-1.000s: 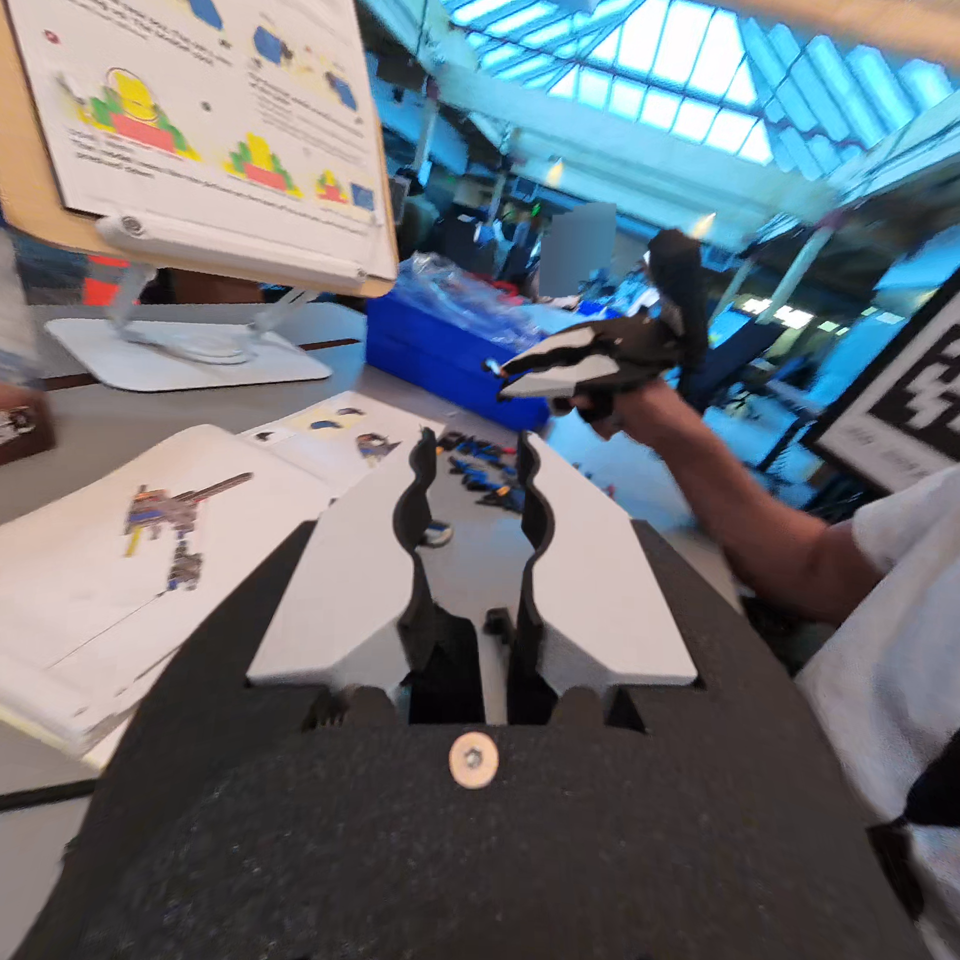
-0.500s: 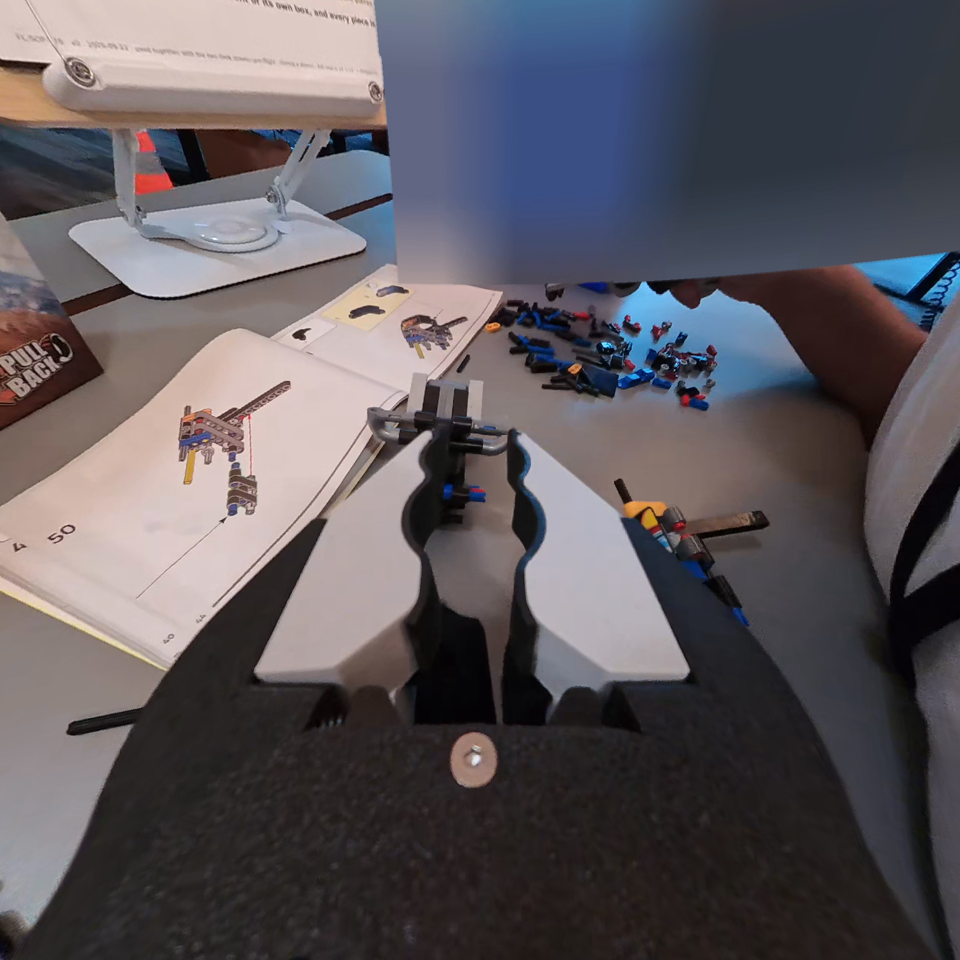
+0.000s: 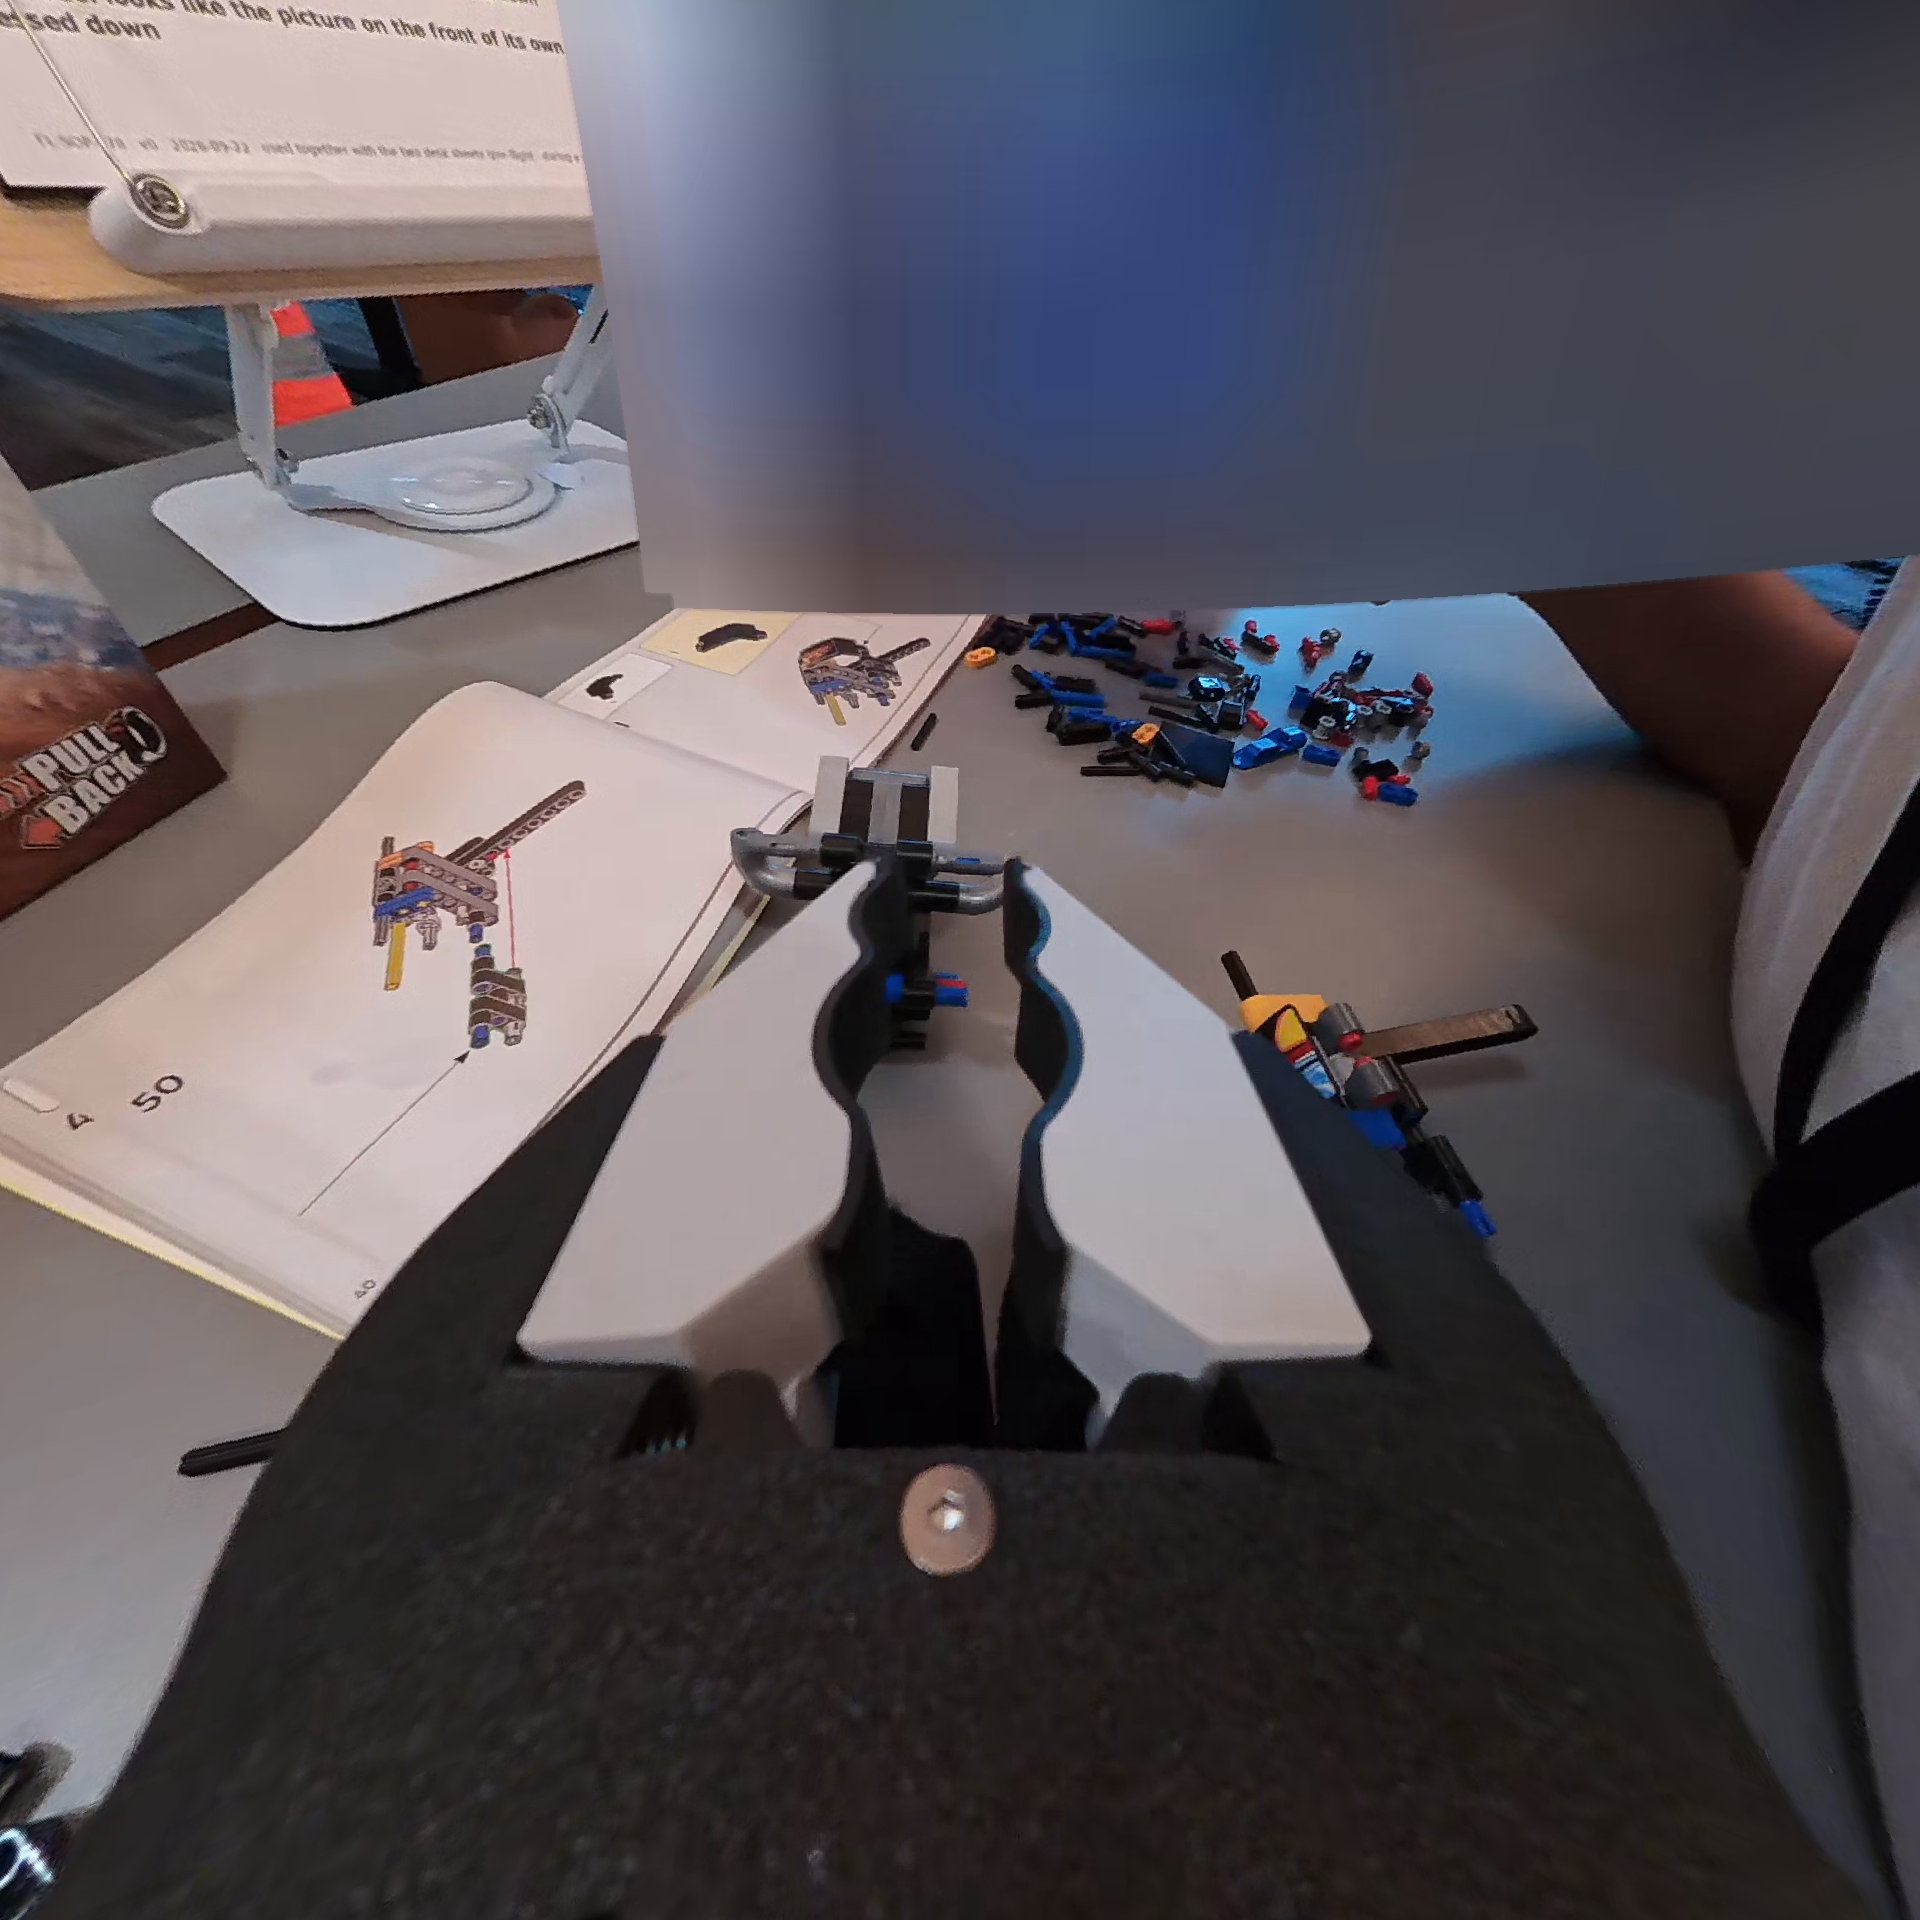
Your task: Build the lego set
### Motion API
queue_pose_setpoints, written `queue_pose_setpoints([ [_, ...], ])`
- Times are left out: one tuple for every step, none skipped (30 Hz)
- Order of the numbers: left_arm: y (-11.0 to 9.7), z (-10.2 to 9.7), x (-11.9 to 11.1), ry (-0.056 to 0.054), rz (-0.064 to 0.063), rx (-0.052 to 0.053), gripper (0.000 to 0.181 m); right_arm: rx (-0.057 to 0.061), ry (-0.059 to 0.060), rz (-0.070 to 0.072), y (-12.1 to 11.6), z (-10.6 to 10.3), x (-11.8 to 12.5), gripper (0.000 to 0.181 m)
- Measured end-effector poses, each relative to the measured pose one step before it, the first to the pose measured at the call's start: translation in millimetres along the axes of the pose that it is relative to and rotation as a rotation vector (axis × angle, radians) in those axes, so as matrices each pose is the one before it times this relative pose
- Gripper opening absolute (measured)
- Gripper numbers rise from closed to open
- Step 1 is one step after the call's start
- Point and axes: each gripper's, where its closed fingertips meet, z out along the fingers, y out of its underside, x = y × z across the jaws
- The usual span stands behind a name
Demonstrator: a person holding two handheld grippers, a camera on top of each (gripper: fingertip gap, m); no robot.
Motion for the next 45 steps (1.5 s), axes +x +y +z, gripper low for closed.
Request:
queue_pose_setpoints([
  [0.94,0.43,-0.05,0.0023,-0.0021,-0.0033,0.017,-0.0037,0.0017,0.0001,0.83,0.37,0.56,0.024],
  [0.57,0.29,-0.16,0.0016,-0.0051,-0.0010,0.017,-0.0030,0.0029,-0.0021,0.56,0.25,0.39,0.024],
  [0.21,0.21,0.22,0.0038,-0.0068,0.0013,0.017,-0.0031,0.0016,-0.0021,0.55,0.22,-0.08,0.024],
  [0.52,0.37,0.20,0.0052,-0.0081,-0.0012,0.017,-0.0026,0.0002,-0.0022,0.41,0.33,-0.37,0.024],
  [1.03,0.37,-0.50,0.0016,-0.0079,-0.0049,0.017,-0.0019,-0.0016,-0.0031,0.29,0.21,-0.74,0.024],
  [0.91,0.23,-0.93,-0.0022,-0.0041,-0.0040,0.017,-0.0026,-0.0013,-0.0029,0.32,0.25,-0.73,0.024],
  [0.42,0.04,-0.70,-0.0014,0.0008,0.0002,0.017,-0.0012,-0.0001,-0.0030,0.11,0.22,-0.43,0.024],
  [-0.06,0.00,-0.30,-0.0003,0.0025,0.0013,0.017,-0.0014,0.0014,-0.0017,0.27,0.08,-0.01,0.024],
  [0.29,0.07,-0.18,-0.0013,0.0022,-0.0015,0.017,-0.0021,0.0006,-0.0003,0.34,0.14,0.17,0.024],
  [0.38,0.08,-0.45,-0.0038,0.0033,-0.0039,0.017,-0.0015,-0.0013,0.0007,0.32,0.11,-0.06,0.024],
  [0.38,0.08,-0.33,-0.0053,0.0061,-0.0034,0.017,-0.0011,-0.0017,0.0005,0.12,0.15,-0.19,0.024],
  [0.20,0.00,-0.18,-0.0050,0.0082,-0.0023,0.017,-0.0005,-0.0008,-0.0008,0.00,0.02,-0.25,0.024],
  [0.05,0.00,0.32,-0.0040,0.0076,-0.0026,0.017,-0.0002,0.0011,-0.0024,-0.15,-0.05,-0.27,0.024],
  [-0.21,-0.09,0.71,-0.0028,0.0065,-0.0019,0.017,0.0006,0.0013,-0.0043,-0.52,-0.23,-0.57,0.024],
  [-0.65,-0.18,1.17,-0.0014,0.0076,-0.0013,0.017,0.0014,0.0005,-0.0055,-0.72,-0.14,-1.00,0.024],
  [-0.69,-0.26,1.12,-0.0041,0.0107,-0.0013,0.017,0.0024,-0.0005,-0.0056,-0.98,-0.30,-1.40,0.024],
  [-1.14,-0.38,0.97,-0.0080,0.0143,-0.0007,0.017,0.0023,-0.0027,-0.0065,-1.05,-0.13,-2.06,0.024],
  [-1.42,-0.40,1.71,-0.0067,0.0177,-0.0009,0.017,0.0021,-0.0015,-0.0087,-1.00,-0.11,-2.14,0.024],
  [-1.00,-0.30,2.02,-0.0059,0.0222,-0.0035,0.017,0.0034,0.0002,-0.0105,-1.33,-0.25,-2.15,0.024],
  [-1.07,-0.41,1.24,-0.0126,0.0274,-0.0027,0.017,0.0044,-0.0017,-0.0086,-1.59,-0.25,-2.61,0.024],
  [-1.46,-0.49,0.63,-0.0164,0.0307,0.0012,0.016,0.0075,-0.0073,-0.0063,-2.32,-0.35,-3.60,0.024],
  [-1.13,-0.34,1.29,-0.0119,0.0279,0.0002,0.016,0.0110,-0.0128,-0.0013,-2.87,-0.50,-4.57,0.024],
  [-0.75,0.01,2.11,-0.0052,0.0198,-0.0029,0.016,0.0148,-0.0207,0.0012,-3.57,-0.56,-6.04,0.024],
  [-1.17,-0.01,3.41,0.0014,0.0122,-0.0025,0.016,0.0208,-0.0261,0.0020,-4.72,-0.87,-7.53,0.024],
  [-1.34,-0.17,5.11,0.0114,0.0087,-0.0056,0.017,0.0257,-0.0329,0.0029,-5.67,-0.79,-9.38,0.024],
  [-1.84,-0.48,5.30,0.0103,0.0096,-0.0075,0.018,0.0327,-0.0404,0.0037,-7.14,-0.73,-11.45,0.024],
  [-2.18,-0.92,3.93,-0.0027,0.0141,-0.0052,0.018,0.0354,-0.0437,0.0070,-7.69,-0.43,-13.17,0.024],
  [-1.78,-1.70,3.20,-0.0114,0.0145,-0.0059,0.019,0.0317,-0.0473,0.0177,-6.55,0.66,-14.58,0.024],
  [-0.73,-2.77,4.68,-0.0056,0.0087,-0.0071,0.019,0.0110,-0.0486,0.0283,-3.70,1.91,-15.72,0.024],
  [0.81,-3.75,6.60,0.0044,0.0010,-0.0102,0.019,-0.0010,-0.0465,0.0106,-1.21,2.54,-16.52,0.024],
  [2.51,-4.47,7.18,0.0060,-0.0056,-0.0118,0.019,0.0007,-0.0261,-0.0092,-0.15,2.21,-13.90,0.024],
  [3.88,-4.73,6.73,0.0020,-0.0107,-0.0101,0.019,0.0044,-0.0051,-0.0129,0.10,2.04,-10.08,0.024],
  [5.06,-4.50,7.32,0.0055,-0.0142,-0.0106,0.018,0.0074,-0.0049,-0.0021,0.34,2.15,-8.69,0.024],
  [5.80,-3.76,6.77,0.0032,-0.0162,-0.0135,0.019,0.0060,-0.0218,0.0120,1.12,3.07,-9.57,0.024],
  [5.72,-2.68,5.77,-0.0022,-0.0143,-0.0136,0.020,-0.0066,-0.0242,0.0153,3.33,3.81,-8.10,0.024],
  [5.75,-1.59,5.83,-0.0017,-0.0081,-0.0160,0.022,-0.0069,-0.0111,0.0128,3.39,4.01,-4.55,0.024],
  [5.18,-1.06,4.89,-0.0089,-0.0003,-0.0150,0.023,-0.0061,-0.0100,0.0129,3.35,3.62,-3.23,0.024],
  [3.95,-0.98,5.39,-0.0080,0.0035,-0.0107,0.023,-0.0073,-0.0155,0.0168,3.25,3.02,-3.22,0.024],
  [2.93,-0.76,6.75,-0.0008,0.0018,-0.0068,0.023,-0.0008,-0.0195,0.0194,2.35,2.07,-3.33,0.024],
  [2.74,-0.08,7.18,0.0026,-0.0021,-0.0081,0.022,-0.0035,-0.0203,0.0221,2.98,1.43,-3.29,0.024],
  [3.38,0.75,6.67,0.0013,0.0011,-0.0151,0.022,-0.0062,-0.0168,0.0132,3.26,0.66,-3.23,0.024],
  [3.48,1.14,5.02,-0.0054,0.0073,-0.0182,0.022,-0.0061,0.0000,0.0000,3.31,0.07,-1.29,0.024],
  [2.67,1.45,3.78,-0.0094,0.0090,-0.0145,0.022,-0.0078,0.0144,-0.0083,3.42,-0.34,0.61,0.024],
  [1.57,1.34,2.62,-0.0107,0.0051,-0.0078,0.022,-0.0099,0.0168,-0.0113,3.27,-0.33,0.98,0.024],
  [0.49,1.16,1.55,-0.0084,-0.0001,-0.0031,0.021,-0.0046,0.0191,-0.0103,2.30,-0.61,1.15,0.024],
])
